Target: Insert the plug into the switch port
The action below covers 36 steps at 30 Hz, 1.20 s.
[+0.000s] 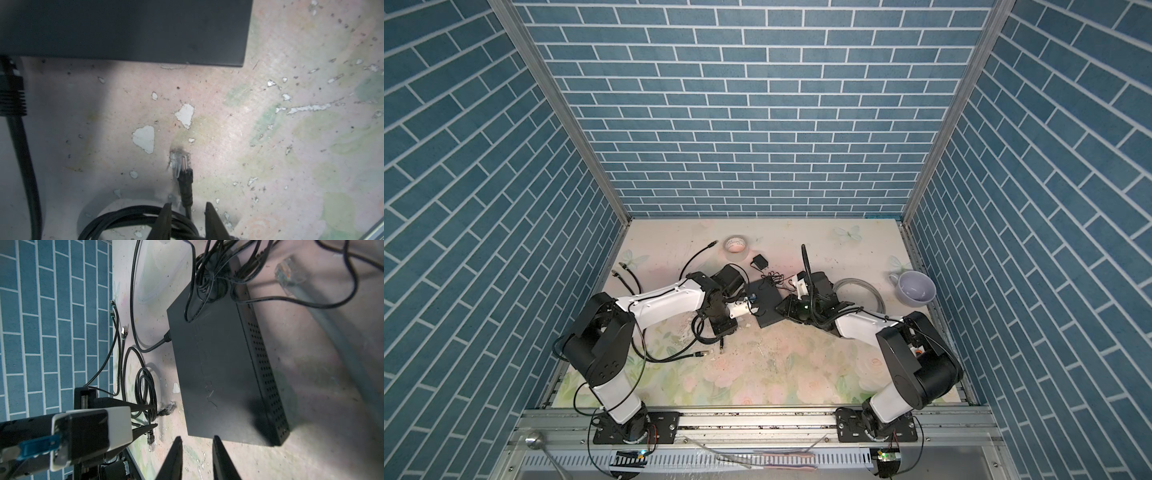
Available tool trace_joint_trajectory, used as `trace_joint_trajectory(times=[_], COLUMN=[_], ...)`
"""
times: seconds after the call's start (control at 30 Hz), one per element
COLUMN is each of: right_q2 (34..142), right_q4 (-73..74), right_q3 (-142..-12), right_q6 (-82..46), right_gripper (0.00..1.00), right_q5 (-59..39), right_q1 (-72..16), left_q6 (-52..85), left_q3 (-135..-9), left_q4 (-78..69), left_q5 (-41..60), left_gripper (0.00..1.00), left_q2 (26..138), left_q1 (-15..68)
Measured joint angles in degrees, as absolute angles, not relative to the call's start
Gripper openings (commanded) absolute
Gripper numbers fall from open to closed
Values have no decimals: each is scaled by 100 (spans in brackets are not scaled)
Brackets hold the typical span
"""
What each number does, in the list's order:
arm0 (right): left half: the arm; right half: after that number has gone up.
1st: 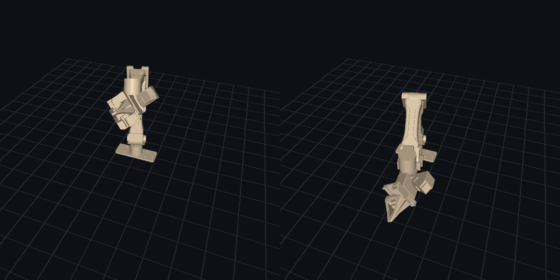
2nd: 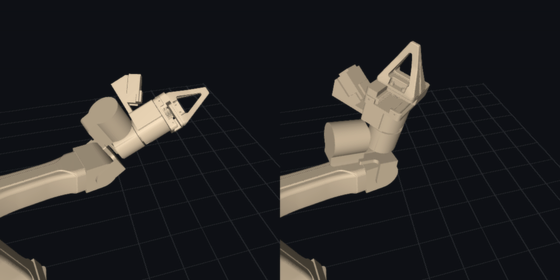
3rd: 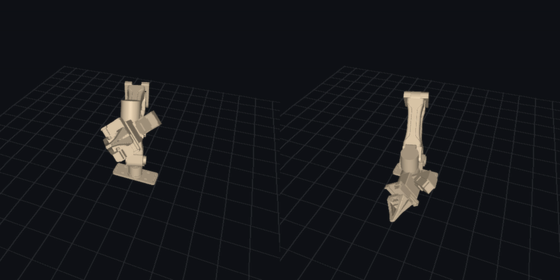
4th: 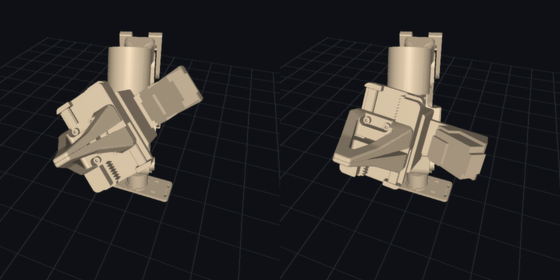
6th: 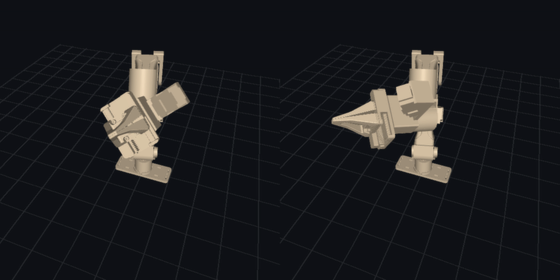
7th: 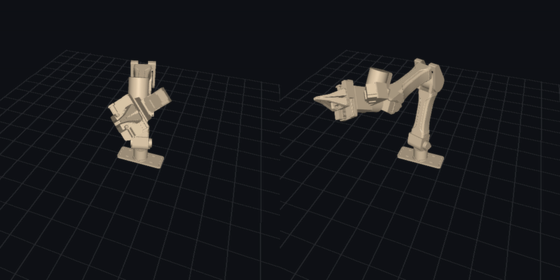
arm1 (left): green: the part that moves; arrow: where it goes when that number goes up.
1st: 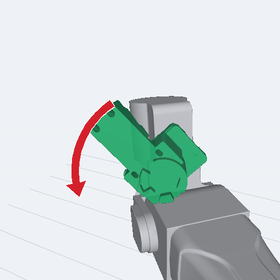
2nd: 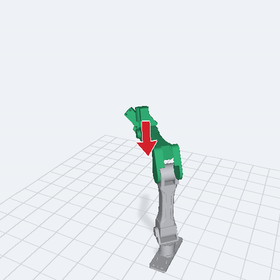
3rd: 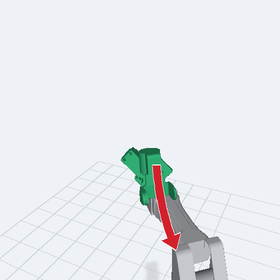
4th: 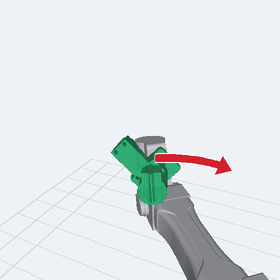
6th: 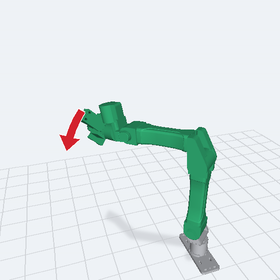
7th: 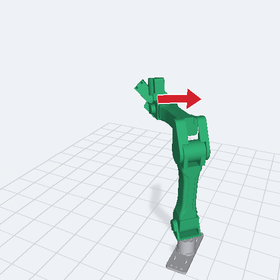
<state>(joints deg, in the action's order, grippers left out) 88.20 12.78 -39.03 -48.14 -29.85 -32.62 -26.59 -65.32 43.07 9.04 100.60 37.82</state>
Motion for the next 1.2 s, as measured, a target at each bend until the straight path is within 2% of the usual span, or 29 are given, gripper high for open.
trace_joint_trajectory(times=[0.47, 0.6, 0.7, 0.83, 1.0, 1.2], right_q2=[8820, 8820, 8820, 8820, 8812, 8809], right_q4=[1291, 1291, 1291, 1291, 1356, 2016], right_q3=[-3903, -3903, -3903, -3903, -3889, -3686], right_q6=[-4814, -4814, -4814, -4814, -4816, -5227], right_gripper=[24, 24, 24, 24, 24, 29], right_q5=[-2985, -2985, -2985, -2993, -3131, -3428], right_q1=[-3262, -3262, -3262, -3262, -3275, -3465], left_q6=[-2683, -2685, -2700, -2720, -2724, -2821], left_q3=[-6388, -6357, -6348, -6348, -6351, -6617], left_q4=[4160, 4117, 4108, 4084, 4088, 4171], left_q5=[746, 685, 666, 663, 672, 790], left_gripper=[22, 16, 7, 1, 0, 0], left_q2=[10197, 10296, 10311, 10311, 10265, 9793], left_q1=[3817, 3820, 3817, 3817, 3817, 3817])
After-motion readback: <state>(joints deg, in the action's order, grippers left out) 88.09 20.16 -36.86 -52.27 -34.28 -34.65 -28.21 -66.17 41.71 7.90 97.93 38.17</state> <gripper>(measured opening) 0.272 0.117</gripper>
